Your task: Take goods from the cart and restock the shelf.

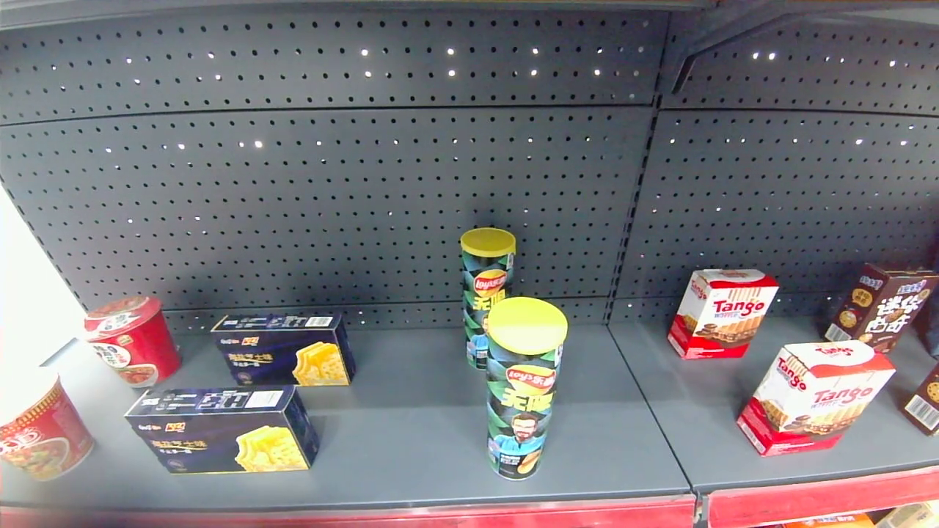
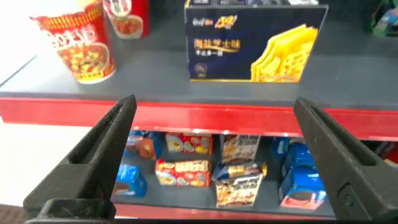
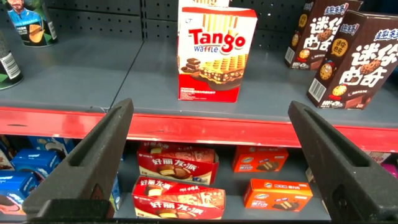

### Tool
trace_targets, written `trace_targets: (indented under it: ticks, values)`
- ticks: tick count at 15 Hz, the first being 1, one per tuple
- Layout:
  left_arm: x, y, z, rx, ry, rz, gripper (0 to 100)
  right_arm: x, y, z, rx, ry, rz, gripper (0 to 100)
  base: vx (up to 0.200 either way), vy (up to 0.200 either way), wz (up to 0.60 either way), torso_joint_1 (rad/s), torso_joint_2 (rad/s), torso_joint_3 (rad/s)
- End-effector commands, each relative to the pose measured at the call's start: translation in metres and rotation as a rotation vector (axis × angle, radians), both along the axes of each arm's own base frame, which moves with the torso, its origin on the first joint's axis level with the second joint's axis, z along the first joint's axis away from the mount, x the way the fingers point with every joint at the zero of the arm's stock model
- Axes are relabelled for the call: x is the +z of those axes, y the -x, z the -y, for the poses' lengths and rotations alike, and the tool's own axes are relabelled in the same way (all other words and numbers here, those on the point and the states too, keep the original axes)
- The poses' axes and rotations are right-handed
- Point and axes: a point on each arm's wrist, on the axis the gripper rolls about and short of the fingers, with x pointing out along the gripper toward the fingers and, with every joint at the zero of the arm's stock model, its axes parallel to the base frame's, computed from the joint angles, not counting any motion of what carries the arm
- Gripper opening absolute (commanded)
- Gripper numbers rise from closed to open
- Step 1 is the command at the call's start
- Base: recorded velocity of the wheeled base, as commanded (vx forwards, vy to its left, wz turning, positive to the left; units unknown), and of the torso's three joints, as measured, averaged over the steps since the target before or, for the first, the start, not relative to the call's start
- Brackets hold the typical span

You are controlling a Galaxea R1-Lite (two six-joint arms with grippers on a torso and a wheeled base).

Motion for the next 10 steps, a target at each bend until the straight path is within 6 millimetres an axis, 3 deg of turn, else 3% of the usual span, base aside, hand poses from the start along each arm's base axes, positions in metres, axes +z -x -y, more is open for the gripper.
trace_targets:
  ticks: [1, 10]
  values:
    - [0.0000, 0.0042, -0.0004, -0.018, -0.006, 0.069, 100, 0.0000, -0.0001, 0.0000, -0.001, 0.000, -0.001, 100, 0.000, 0.000, 0.00, 0.000, 0.00, 0.000]
    - [0.0002, 0.0041, -0.0004, -0.014, 0.037, 0.074, 100, 0.0000, -0.0001, 0.0000, -0.001, 0.000, -0.001, 100, 0.000, 0.000, 0.00, 0.000, 0.00, 0.000]
